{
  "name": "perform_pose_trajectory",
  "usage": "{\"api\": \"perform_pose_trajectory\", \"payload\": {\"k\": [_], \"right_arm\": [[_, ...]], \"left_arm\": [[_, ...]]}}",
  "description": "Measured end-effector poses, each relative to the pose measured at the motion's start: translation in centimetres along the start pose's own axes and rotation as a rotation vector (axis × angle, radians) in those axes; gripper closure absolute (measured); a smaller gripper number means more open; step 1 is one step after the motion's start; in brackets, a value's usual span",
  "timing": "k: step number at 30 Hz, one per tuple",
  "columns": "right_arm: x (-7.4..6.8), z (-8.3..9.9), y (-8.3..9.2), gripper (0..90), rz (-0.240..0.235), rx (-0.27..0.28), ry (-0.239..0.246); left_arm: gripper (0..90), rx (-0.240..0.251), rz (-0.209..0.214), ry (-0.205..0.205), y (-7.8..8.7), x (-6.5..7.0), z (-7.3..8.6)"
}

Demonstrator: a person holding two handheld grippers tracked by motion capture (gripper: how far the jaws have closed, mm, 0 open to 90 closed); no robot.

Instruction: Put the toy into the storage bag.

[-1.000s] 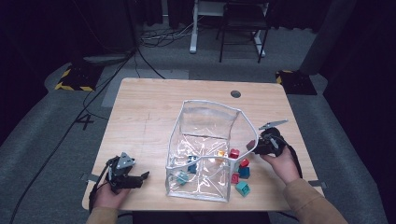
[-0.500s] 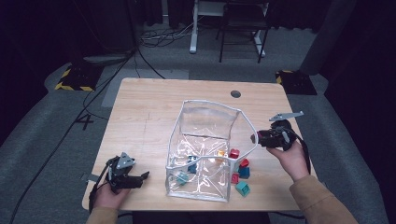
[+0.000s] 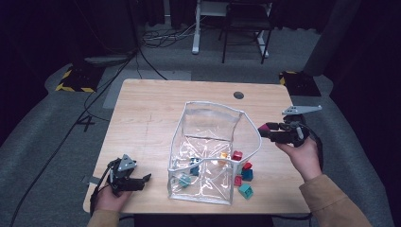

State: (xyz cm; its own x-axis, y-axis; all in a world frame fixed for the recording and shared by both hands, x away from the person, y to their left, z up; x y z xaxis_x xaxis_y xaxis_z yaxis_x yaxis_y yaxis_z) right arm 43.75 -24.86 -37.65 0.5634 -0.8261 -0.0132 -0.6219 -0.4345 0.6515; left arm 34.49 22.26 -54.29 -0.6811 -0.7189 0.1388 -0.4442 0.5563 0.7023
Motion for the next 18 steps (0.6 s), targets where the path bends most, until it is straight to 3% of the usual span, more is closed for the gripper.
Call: {"api": "perform_pose_trajectory", "payload": {"k": [18], "right_arm": [[-1.5, -3.8, 3.1, 48.7, -0.042, 0.12, 0.03]], "left_arm": [[19.9, 0.0, 0.0, 0.0, 0.0, 0.0, 0.0]]}}
Point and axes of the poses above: each handheld gripper's, and its own axes: y roughly backward along the jaws, z roughly out of its underside, x roughly to its right, the point moved 5 cm from there along -y, roughly forward along the jaws, and after that the axes turned 9 degrees about z, right-handed, at the moved point
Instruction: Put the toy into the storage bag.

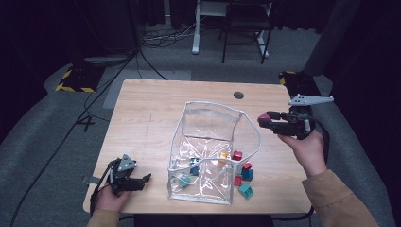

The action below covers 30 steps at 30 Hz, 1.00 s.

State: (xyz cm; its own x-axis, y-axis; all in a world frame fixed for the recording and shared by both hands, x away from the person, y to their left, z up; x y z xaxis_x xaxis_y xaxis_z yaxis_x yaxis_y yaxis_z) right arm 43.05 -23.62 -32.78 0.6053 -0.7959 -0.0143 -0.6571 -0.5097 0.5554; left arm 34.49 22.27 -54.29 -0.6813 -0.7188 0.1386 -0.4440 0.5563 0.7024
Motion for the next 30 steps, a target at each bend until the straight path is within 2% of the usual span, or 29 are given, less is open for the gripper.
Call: {"api": "perform_pose_trajectory", "payload": {"k": [8, 16, 30], "right_arm": [[-0.8, -1.0, 0.7, 48.7, -0.028, 0.047, 0.017], [-1.8, -1.7, 0.6, 48.7, -0.046, 0.054, 0.037], [-5.7, -3.4, -1.3, 48.7, -0.13, 0.046, 0.109]], "left_arm": [[19.9, 0.0, 0.0, 0.0, 0.0, 0.0, 0.0], [19.9, 0.0, 0.0, 0.0, 0.0, 0.0, 0.0], [19.9, 0.0, 0.0, 0.0, 0.0, 0.0, 0.0]]}}
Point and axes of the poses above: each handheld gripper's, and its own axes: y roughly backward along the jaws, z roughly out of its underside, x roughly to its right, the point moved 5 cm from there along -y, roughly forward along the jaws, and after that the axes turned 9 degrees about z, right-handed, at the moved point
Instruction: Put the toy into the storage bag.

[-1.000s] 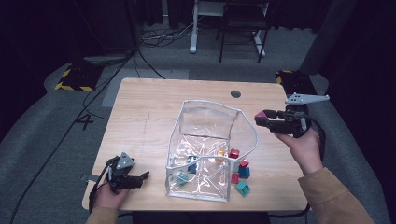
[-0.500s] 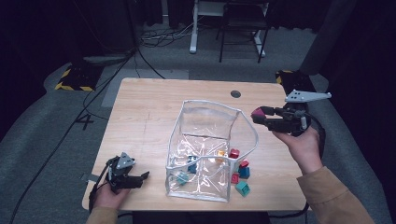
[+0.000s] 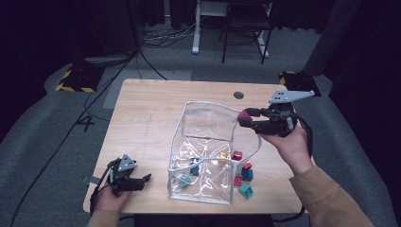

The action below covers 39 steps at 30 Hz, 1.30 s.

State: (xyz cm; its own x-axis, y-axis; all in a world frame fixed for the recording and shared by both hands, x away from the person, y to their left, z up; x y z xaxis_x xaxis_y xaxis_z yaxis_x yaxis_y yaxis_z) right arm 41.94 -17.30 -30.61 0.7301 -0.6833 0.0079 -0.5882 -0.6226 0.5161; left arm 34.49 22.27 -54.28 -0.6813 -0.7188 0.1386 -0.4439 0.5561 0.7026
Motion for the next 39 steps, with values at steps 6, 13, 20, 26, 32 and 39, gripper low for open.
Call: {"api": "perform_pose_trajectory", "payload": {"k": [6, 13, 20, 26, 32, 39], "right_arm": [[-1.5, -1.1, -1.0, 48.7, -0.034, 0.008, 0.021], [-3.2, -2.0, -2.3, 48.7, -0.071, 0.001, 0.049], [-4.6, -2.7, -3.7, 48.7, -0.094, -0.012, 0.07], [-5.4, -2.4, -5.5, 48.7, -0.111, -0.056, 0.079], [-6.3, -1.7, -7.1, 48.7, -0.126, -0.133, 0.096], [-6.7, -0.5, -8.7, 48.7, -0.153, -0.257, 0.101]], "left_arm": [[19.9, 0.0, 0.0, 0.0, 0.0, 0.0, 0.0], [19.9, 0.0, 0.0, 0.0, 0.0, 0.0, 0.0], [19.9, 0.0, 0.0, 0.0, 0.0, 0.0, 0.0], [19.9, 0.0, 0.0, 0.001, 0.0, 0.0, 0.0], [19.8, 0.001, 0.002, 0.002, 0.0, 0.0, 0.0], [19.8, 0.001, 0.002, 0.002, 0.0, 0.0, 0.0]]}}
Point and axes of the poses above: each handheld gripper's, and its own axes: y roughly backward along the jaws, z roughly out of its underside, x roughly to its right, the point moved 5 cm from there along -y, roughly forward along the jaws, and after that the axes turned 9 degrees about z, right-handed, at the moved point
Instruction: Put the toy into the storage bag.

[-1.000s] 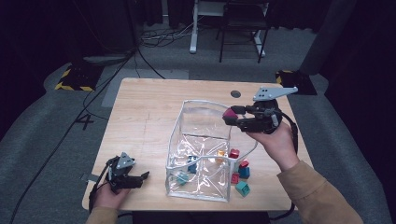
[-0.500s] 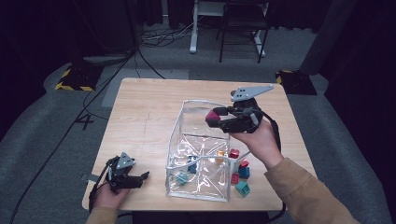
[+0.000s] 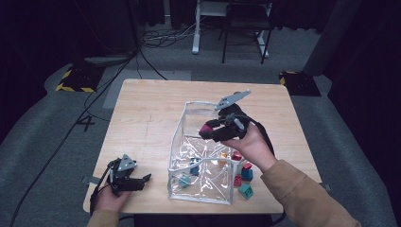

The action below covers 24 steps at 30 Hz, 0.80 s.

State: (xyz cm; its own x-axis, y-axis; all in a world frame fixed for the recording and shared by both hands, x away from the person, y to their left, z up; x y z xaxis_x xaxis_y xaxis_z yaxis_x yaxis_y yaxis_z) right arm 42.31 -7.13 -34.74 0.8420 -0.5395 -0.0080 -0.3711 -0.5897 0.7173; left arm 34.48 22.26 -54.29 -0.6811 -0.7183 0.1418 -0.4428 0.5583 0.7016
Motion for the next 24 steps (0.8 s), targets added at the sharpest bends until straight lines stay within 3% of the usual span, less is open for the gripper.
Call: {"api": "perform_pose_trajectory", "payload": {"k": [7, 15, 18, 24], "right_arm": [[-0.3, 0.8, -1.6, 48.7, -0.023, -0.124, 0.018], [-0.5, 1.4, -2.7, 48.5, -0.037, -0.216, 0.021], [-0.6, 1.5, -2.9, 45.4, -0.032, -0.225, 0.036], [-0.6, 1.3, -2.6, 43.0, -0.023, -0.194, 0.026]], "left_arm": [[19.7, 0.0, 0.0, -0.001, 0.0, 0.0, 0.0], [19.7, 0.0, 0.0, -0.001, 0.0, 0.0, 0.0], [19.7, 0.0, 0.0, 0.0, 0.0, 0.0, 0.0], [19.5, 0.0, 0.001, -0.002, 0.0, 0.0, 0.0]]}}
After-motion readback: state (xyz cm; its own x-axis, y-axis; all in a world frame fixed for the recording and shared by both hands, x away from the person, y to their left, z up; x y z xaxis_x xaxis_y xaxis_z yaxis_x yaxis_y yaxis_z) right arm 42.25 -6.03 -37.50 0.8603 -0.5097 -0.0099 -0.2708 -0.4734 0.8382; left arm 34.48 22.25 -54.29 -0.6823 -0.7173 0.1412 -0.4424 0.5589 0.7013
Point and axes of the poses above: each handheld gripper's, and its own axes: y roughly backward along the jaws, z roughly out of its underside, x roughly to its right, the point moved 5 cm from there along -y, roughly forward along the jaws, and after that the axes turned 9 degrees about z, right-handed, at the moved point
